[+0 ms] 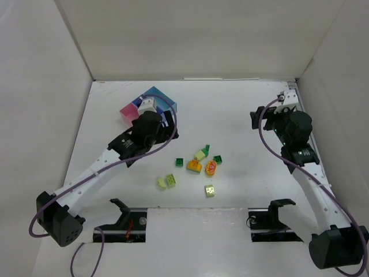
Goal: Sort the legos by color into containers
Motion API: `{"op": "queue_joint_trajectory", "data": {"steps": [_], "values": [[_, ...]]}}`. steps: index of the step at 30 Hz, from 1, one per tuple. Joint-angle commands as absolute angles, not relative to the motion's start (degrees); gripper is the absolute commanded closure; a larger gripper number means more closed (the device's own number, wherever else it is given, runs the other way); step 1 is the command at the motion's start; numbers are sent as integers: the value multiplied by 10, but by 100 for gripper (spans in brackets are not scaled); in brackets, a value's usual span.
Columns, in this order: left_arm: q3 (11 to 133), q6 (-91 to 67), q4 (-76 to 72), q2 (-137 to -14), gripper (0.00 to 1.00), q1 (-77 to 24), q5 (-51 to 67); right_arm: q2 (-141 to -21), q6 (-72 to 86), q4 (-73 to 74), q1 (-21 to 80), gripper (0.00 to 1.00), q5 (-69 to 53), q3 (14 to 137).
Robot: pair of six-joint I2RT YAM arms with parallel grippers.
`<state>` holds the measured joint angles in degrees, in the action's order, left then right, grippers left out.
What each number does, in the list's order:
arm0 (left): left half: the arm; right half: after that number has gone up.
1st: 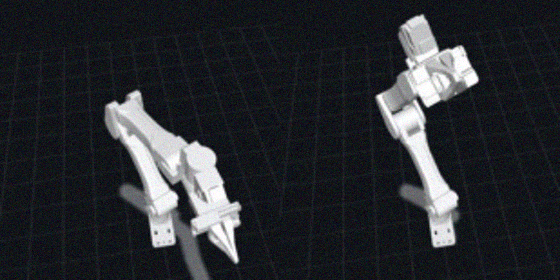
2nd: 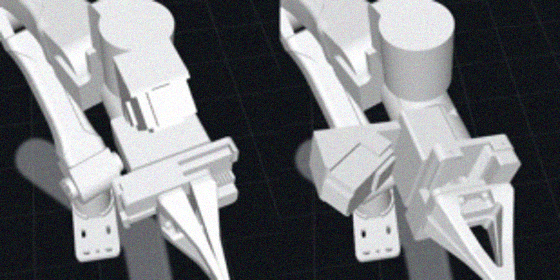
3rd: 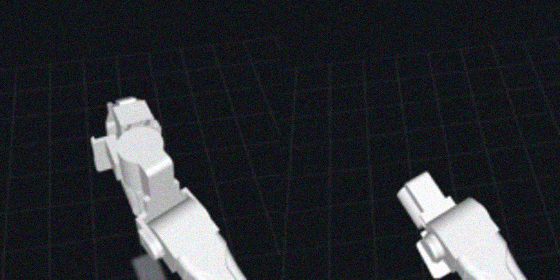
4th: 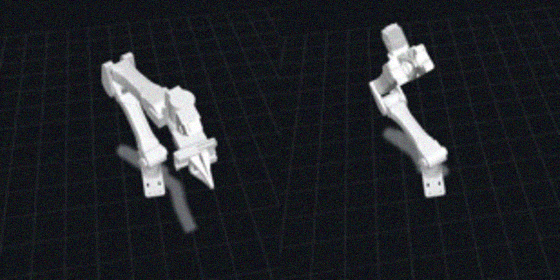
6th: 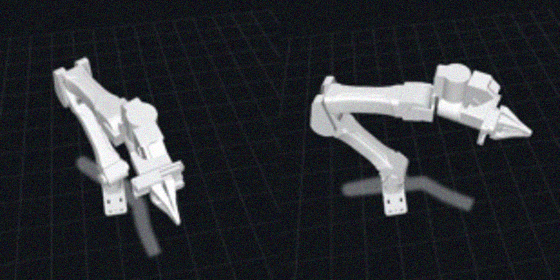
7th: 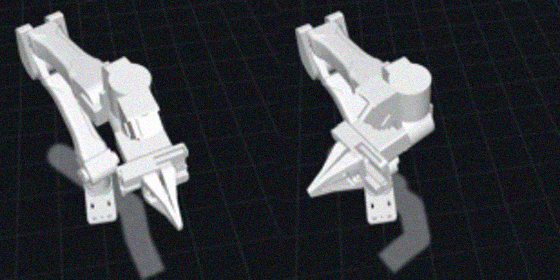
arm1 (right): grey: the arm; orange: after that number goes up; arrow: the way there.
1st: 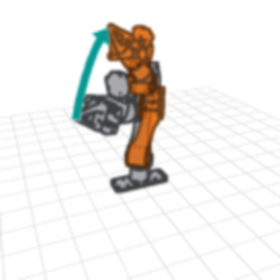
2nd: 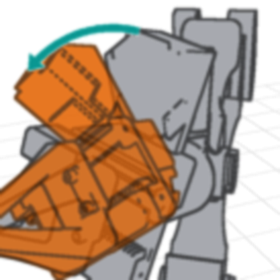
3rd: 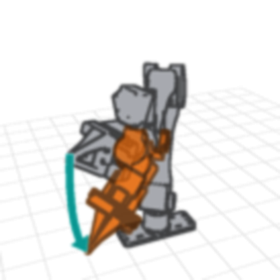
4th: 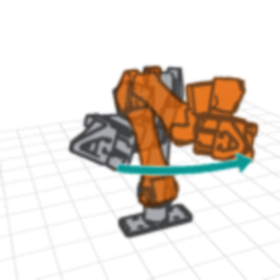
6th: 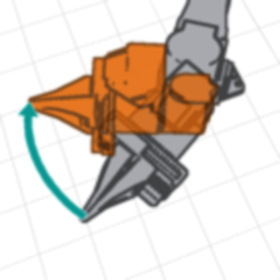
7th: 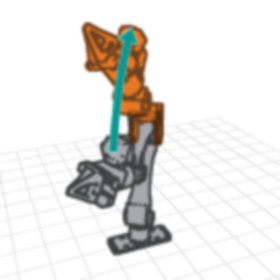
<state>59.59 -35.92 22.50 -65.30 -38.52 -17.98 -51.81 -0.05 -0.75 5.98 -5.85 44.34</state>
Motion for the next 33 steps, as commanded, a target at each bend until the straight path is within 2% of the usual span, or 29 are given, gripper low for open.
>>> {"op": "queue_joint_trajectory", "data": {"steps": [1,3,8,11,14,19,26,29,33], "values": [[579,-352,209,-598,0,-383,-164,-520,20,-14,62,0,-82,461],[563,-352,204,-582,0,-383,-156,-514,29,-20,62,0,-104,461],[527,-393,206,-563,0,-383,-144,-565,52,-45,62,0,-261,444],[506,-418,230,-570,0,-383,-118,-609,52,-40,68,0,-274,452],[471,-438,237,-577,2,-383,-88,-620,40,7,98,2,-233,465],[420,-445,178,-619,10,-408,-54,-591,29,90,177,3,-27,470],[484,-445,173,-744,17,-458,-112,-551,49,153,195,3,62,465],[518,-445,191,-805,20,-485,-148,-551,64,167,195,6,98,465],[549,-451,224,-863,25,-490,-181,-551,76,179,195,6,105,470]]}}
